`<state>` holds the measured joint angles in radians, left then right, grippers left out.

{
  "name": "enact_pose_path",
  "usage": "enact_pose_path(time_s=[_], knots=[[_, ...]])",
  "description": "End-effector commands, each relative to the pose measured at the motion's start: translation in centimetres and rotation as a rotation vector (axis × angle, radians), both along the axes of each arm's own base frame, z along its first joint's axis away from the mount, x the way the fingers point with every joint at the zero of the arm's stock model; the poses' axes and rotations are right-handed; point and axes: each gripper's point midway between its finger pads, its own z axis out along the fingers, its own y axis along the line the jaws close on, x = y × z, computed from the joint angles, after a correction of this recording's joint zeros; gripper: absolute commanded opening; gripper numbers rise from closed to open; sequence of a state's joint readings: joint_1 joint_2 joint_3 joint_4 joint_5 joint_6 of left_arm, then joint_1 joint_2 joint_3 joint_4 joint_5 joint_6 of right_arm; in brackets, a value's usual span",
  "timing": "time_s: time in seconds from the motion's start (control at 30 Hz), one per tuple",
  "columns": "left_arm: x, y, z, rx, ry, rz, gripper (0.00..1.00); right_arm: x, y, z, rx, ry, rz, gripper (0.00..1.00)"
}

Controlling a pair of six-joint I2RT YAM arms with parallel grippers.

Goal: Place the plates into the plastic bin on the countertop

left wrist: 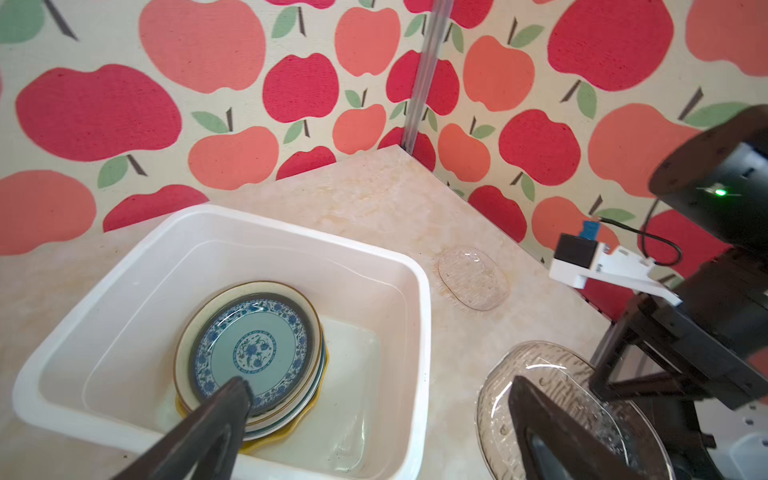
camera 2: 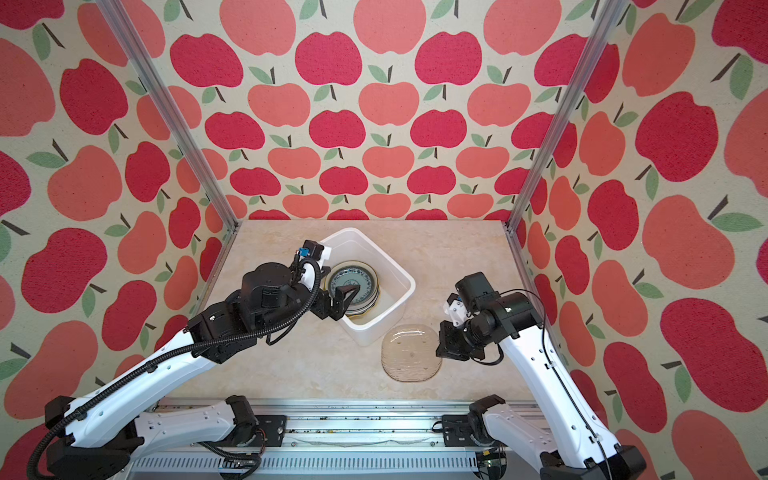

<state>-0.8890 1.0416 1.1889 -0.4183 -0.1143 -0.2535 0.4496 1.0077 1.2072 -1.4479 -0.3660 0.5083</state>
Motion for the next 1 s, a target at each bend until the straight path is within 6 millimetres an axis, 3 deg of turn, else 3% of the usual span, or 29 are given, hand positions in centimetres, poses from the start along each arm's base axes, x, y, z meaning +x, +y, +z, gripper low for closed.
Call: enact_pose_path(time_s=[0.0, 0.2, 0.5, 0.63, 0.8, 0.97], knots=[[1.2, 2.1, -1.0, -0.057, 0.061, 0.124, 0.99, -1.2, 0.4, 2.8, 0.064, 0.039, -0.046, 0.00], [1.9, 3.4, -3.1, -0.009, 0.105, 0.172, 0.99, 2.1, 2.8, 6.7, 0.195, -0.001, -0.169, 0.00], [2.0, 5.4, -2.6, -0.013, 0.072, 0.253, 0.99, 11.9, 5.2, 10.4, 0.323, -0.157, -0.648, 0.00], [1.6, 6.1, -1.6, -0.029, 0.035, 0.254, 0.99, 14.9, 7.1, 10.8, 0.297, -0.208, -0.754, 0.00], [1.0, 6.5, -0.5, -0.018, -0.011, 0.225, 0.99, 18.1, 11.2, 10.9, 0.250, -0.255, -0.782, 0.00], [0.7, 7.2, -0.2, -0.005, -0.039, 0.228, 0.99, 20.6, 14.6, 9.0, 0.201, -0.263, -0.841, 0.00]])
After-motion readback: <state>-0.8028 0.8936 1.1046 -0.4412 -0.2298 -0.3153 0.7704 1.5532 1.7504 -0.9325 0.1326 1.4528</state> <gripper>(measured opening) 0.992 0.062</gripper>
